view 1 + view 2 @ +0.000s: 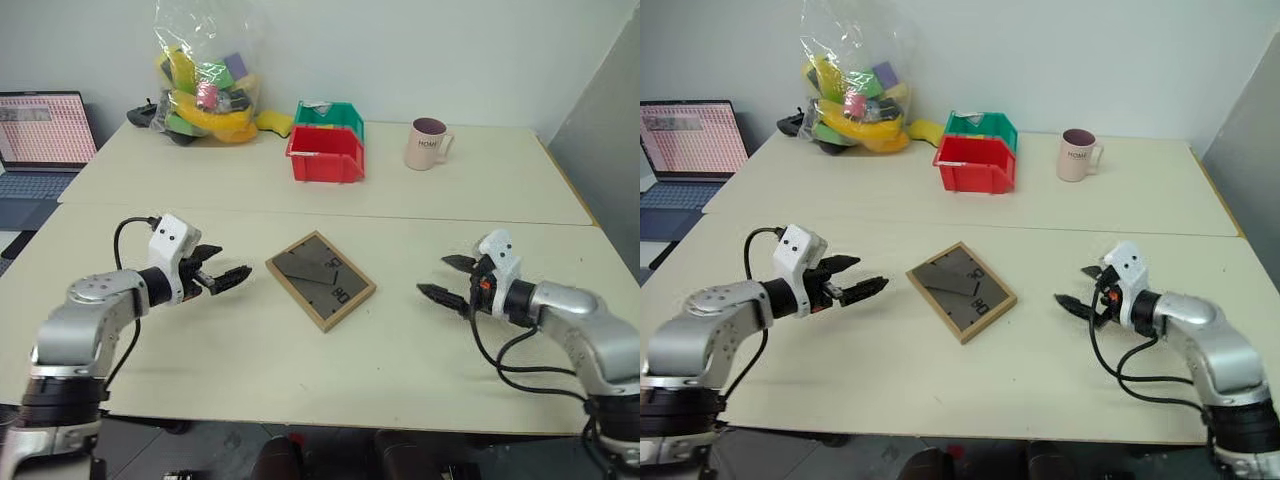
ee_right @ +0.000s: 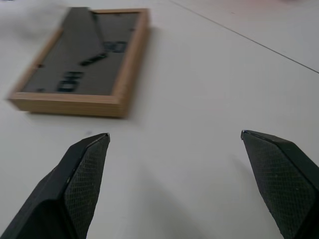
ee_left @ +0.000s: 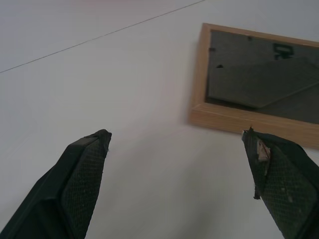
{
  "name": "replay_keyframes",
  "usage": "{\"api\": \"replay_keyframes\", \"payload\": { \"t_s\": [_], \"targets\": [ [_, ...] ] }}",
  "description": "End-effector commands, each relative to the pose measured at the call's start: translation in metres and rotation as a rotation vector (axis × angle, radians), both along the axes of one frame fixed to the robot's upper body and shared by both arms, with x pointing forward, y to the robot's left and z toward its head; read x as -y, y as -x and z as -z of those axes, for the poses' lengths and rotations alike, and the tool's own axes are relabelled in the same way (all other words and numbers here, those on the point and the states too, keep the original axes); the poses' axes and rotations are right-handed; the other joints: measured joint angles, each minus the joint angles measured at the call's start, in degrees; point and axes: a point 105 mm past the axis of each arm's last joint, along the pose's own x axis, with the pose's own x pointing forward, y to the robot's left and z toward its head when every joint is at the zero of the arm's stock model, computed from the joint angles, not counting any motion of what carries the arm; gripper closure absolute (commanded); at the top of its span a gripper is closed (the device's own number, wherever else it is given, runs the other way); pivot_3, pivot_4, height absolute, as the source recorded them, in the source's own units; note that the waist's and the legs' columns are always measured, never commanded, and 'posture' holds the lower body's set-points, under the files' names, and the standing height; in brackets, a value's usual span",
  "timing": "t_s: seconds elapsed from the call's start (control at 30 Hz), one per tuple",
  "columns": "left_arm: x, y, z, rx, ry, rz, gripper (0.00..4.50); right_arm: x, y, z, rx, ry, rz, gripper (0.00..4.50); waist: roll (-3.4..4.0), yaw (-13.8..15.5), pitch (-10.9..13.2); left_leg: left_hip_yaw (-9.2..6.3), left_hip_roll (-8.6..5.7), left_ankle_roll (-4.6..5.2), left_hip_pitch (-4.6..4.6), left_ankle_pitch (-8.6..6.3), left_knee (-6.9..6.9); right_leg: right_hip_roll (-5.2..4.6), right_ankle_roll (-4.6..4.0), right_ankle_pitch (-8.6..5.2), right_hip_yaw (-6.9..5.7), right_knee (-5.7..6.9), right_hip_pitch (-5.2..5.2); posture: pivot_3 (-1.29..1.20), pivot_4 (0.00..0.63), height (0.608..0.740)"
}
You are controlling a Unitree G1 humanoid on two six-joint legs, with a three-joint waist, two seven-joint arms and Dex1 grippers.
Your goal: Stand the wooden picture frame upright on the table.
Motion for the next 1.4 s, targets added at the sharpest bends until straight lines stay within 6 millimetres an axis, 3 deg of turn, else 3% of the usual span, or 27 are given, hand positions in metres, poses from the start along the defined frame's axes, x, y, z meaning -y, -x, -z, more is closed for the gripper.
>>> {"api": "replay_keyframes", "payload": {
  "t_s": [0.03, 0.17, 0.3, 0.33, 0.43, 0.63, 0.7, 0.97, 1.0, 1.1, 1.4],
  "targets": [
    [0.004, -0.001, -0.018, 0.062, -0.055, 0.074, 0.0, -0.002, -0.001, -0.012, 0.013, 0.045, -0.109, 0.02, -0.01, 0.01, -0.01, 0.0, -0.01, 0.0, 0.0, 0.0, -0.02, 0.0, 0.0, 0.0, 0.0, -0.02, 0.0, 0.0, 0.15, 0.74],
    [0.006, -0.002, -0.019, 0.071, -0.067, 0.08, 0.0, -0.005, -0.018, -0.017, 0.045, 0.046, -0.111, 0.02, -0.02, -0.05, -0.01, 0.0, 0.0, 0.02, -0.01, -0.01, -0.01, 0.0, 0.0, 0.0, 0.0, -0.04, 0.01, 0.0, 0.15, 0.74],
    [0.001, -0.006, -0.017, 0.1, -0.039, -0.004, 0.0, -0.011, -0.048, -0.014, 0.134, 0.045, -0.048, 0.02, -0.03, -0.25, 0.0, 0.02, 0.01, 0.02, -0.13, -0.01, 0.01, 0.01, -0.01, 0.0, 0.05, 0.02, -0.16, 0.0, 0.15, 0.74],
    [-0.002, -0.007, -0.014, 0.104, -0.023, -0.042, 0.18, -0.013, -0.054, -0.011, 0.141, 0.04, -0.03, 0.0, -0.03, -0.35, 0.0, 0.05, 0.04, 0.03, -0.09, -0.01, 0.02, 0.02, -0.01, 0.0, 0.08, 0.03, -0.15, 0.0, 0.15, 0.74],
    [-0.008, -0.011, -0.006, 0.132, 0.023, -0.182, 0.72, -0.028, -0.075, -0.003, 0.167, 0.021, 0.005, 0.54, -0.03, -0.48, 0.0, 0.03, 0.06, 0.02, -0.09, -0.01, 0.03, 0.01, -0.02, 0.01, 0.06, 0.06, -0.15, 0.0, 0.15, 0.74],
    [0.015, 0.001, 0.028, 0.113, 0.108, -0.374, 1.97, -0.058, -0.113, 0.011, 0.227, 0.008, 0.105, 1.97, -0.05, -0.73, -0.01, 0.08, 0.08, 0.0, -0.14, 0.0, 0.06, -0.09, -0.02, 0.02, 0.09, 0.09, -0.17, 0.0, 0.15, 0.74],
    [0.024, 0.003, 0.038, 0.106, 0.134, -0.43, 2.6, -0.068, -0.119, 0.017, 0.219, -0.008, 0.114, 2.68, -0.08, -0.61, -0.02, 0.08, 0.08, -0.01, -0.12, 0.01, 0.07, -0.15, -0.02, 0.02, 0.08, 0.13, -0.16, 0.0, 0.15, 0.74],
    [0.055, -0.001, 0.06, 0.079, 0.188, -0.497, 4.29, -0.101, -0.113, 0.044, 0.181, -0.019, 0.044, 4.5, -0.08, -0.05, -0.03, 0.08, 0.05, -0.02, -0.09, 0.01, 0.07, -0.29, -0.03, 0.03, 0.05, 0.14, -0.11, 0.0, 0.15, 0.74],
    [0.06, -0.002, 0.062, 0.066, 0.191, -0.485, 4.48, -0.106, -0.109, 0.045, 0.173, -0.026, 0.023, 4.5, -0.08, -0.03, -0.04, 0.08, 0.05, -0.03, -0.09, 0.01, 0.07, -0.29, -0.03, 0.03, 0.05, 0.14, -0.11, 0.0, 0.15, 0.74],
    [0.078, -0.002, 0.067, 0.013, 0.178, -0.405, 4.48, -0.113, -0.097, 0.044, 0.158, -0.035, -0.039, 4.5, -0.08, 0.01, -0.04, 0.04, 0.06, -0.03, -0.09, 0.01, 0.07, -0.29, -0.03, 0.03, 0.02, 0.15, -0.11, 0.0, 0.15, 0.74],
    [0.128, 0.002, 0.065, -0.04, 0.154, -0.107, 4.48, -0.104, -0.039, 0.043, 0.103, -0.024, -0.132, 4.5, -0.04, 0.37, -0.06, -0.09, -0.05, -0.03, -0.1, 0.01, 0.06, -0.27, -0.02, 0.02, -0.13, 0.09, -0.01, 0.0, 0.15, 0.74]
  ]
}}
